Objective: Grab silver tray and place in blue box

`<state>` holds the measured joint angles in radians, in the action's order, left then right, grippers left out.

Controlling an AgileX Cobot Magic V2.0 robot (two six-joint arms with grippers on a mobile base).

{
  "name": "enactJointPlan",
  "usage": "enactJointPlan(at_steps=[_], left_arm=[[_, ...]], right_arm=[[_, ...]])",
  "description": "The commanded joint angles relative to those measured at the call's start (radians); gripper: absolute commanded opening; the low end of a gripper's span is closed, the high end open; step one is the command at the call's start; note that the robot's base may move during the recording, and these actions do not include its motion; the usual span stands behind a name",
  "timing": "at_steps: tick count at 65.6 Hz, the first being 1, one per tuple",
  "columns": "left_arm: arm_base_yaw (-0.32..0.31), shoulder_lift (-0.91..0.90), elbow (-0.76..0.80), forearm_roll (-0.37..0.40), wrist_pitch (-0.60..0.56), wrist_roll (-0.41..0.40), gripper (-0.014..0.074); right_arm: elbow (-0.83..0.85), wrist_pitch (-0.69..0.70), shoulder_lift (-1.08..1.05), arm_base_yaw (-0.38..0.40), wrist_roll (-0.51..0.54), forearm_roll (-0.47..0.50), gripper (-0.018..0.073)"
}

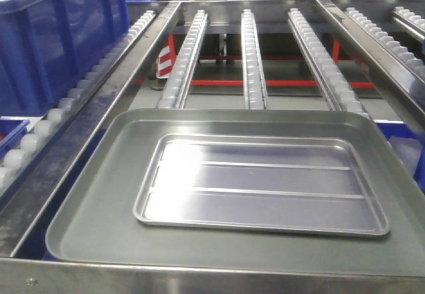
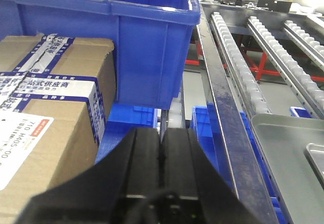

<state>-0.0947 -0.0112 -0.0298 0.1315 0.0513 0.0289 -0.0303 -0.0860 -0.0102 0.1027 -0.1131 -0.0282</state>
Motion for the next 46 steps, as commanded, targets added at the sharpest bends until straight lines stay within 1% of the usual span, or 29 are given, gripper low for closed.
enactJointPlan(at_steps=[1, 46], left_arm=[[-0.006, -0.021, 0.003, 0.01, -0.089, 0.002, -0.0105], [-0.006, -0.021, 0.003, 0.01, -0.097, 0.002, -0.0105]], right_arm=[[-0.003, 0.086, -0.02, 0.005, 0.008, -0.001, 0.0054], [-0.003, 0.102, -0.02, 0.005, 0.008, -0.001, 0.0054]])
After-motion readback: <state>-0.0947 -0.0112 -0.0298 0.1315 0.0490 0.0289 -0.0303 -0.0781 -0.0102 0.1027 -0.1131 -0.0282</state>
